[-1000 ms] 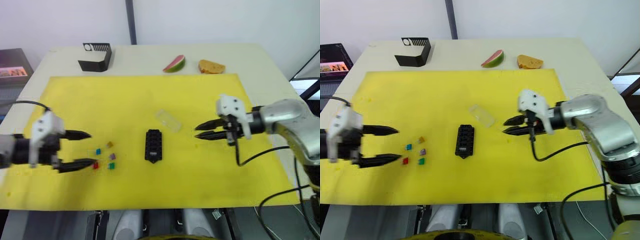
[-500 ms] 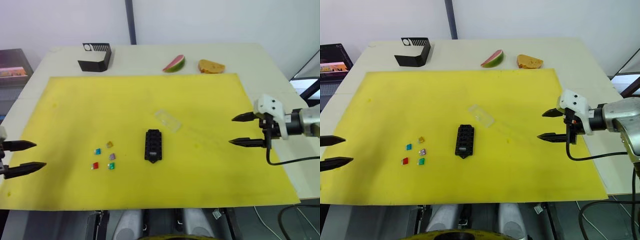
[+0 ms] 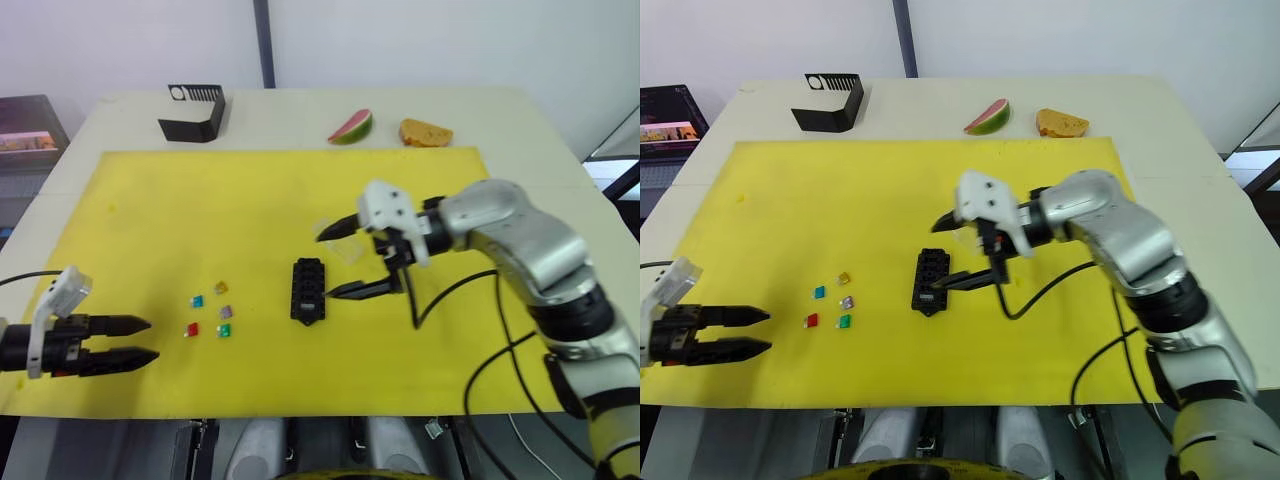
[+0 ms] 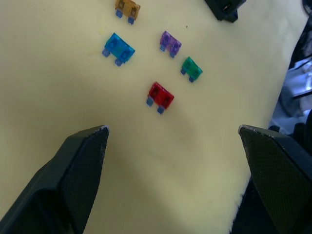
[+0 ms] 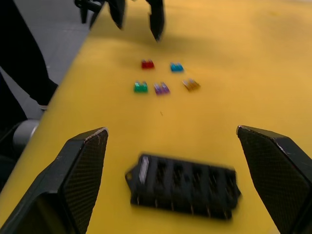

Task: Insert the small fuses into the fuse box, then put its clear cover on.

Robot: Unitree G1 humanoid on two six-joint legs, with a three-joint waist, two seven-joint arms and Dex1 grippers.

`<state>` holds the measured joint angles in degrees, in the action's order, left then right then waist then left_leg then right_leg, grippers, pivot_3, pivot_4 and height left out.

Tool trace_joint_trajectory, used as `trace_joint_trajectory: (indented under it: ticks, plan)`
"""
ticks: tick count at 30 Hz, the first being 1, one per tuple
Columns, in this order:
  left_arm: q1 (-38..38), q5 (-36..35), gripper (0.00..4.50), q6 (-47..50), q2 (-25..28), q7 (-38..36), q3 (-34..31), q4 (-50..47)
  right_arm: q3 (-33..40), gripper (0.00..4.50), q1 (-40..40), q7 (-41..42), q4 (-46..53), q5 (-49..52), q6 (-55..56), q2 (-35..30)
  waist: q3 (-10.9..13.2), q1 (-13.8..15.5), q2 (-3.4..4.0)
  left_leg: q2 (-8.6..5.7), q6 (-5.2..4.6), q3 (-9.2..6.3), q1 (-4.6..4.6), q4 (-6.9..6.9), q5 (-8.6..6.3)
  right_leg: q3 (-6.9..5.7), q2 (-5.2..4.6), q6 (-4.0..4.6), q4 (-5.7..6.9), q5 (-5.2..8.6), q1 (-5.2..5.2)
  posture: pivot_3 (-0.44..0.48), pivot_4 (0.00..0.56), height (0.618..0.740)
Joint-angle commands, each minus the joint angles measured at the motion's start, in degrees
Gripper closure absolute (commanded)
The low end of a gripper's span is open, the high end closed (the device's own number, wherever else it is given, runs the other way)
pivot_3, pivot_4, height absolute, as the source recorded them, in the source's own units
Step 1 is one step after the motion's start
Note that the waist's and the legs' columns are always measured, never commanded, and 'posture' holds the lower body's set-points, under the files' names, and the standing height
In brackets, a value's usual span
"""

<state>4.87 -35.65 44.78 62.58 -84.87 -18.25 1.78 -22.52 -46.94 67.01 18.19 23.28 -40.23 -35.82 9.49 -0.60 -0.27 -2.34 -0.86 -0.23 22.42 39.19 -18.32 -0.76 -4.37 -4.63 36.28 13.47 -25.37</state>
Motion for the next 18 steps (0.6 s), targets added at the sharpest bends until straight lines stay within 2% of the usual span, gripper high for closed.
trace_joint_trajectory:
  ticks: [1,3,10,18]
  plan:
    - [-2.7,-0.5,1.45,0.7,-0.4,-0.6,2.3,1.9,0.8,0.0,-1.1,-0.6,1.2,-1.1,1.5,0.2,0.0,-0.1,0.0,-0.01,0.1,0.01,0.02,0.0,0.06,0.0,-0.01,0.0,-0.02,0.0,-0.02,0.0,0.15,0.74]
    - [-4.9,-0.3,2.28,1.0,-1.1,0.2,3.7,3.2,1.0,0.0,-0.9,-0.6,1.4,-1.1,1.4,0.2,0.0,-0.1,0.0,-0.04,0.16,0.02,0.02,0.0,0.09,0.0,-0.02,0.0,-0.02,0.0,-0.02,0.0,0.15,0.74]
    - [-11.5,1.6,2.28,2.2,-2.9,-0.8,11.2,9.0,1.6,0.0,0.6,-1.0,2.5,-0.8,0.5,-0.7,0.0,-0.2,-0.01,-0.04,0.07,0.01,-0.02,0.0,0.05,-0.02,-0.01,-0.01,0.06,0.0,-0.02,0.0,0.15,0.74]
    - [-15.5,2.3,2.28,2.4,-5.7,-1.1,15.6,11.2,2.6,0.0,1.7,-1.8,4.4,-0.6,-1.0,-2.4,0.0,0.1,-0.01,-0.04,0.05,0.01,-0.02,0.02,0.05,-0.02,-0.03,-0.01,0.08,0.0,0.0,0.0,0.15,0.74]
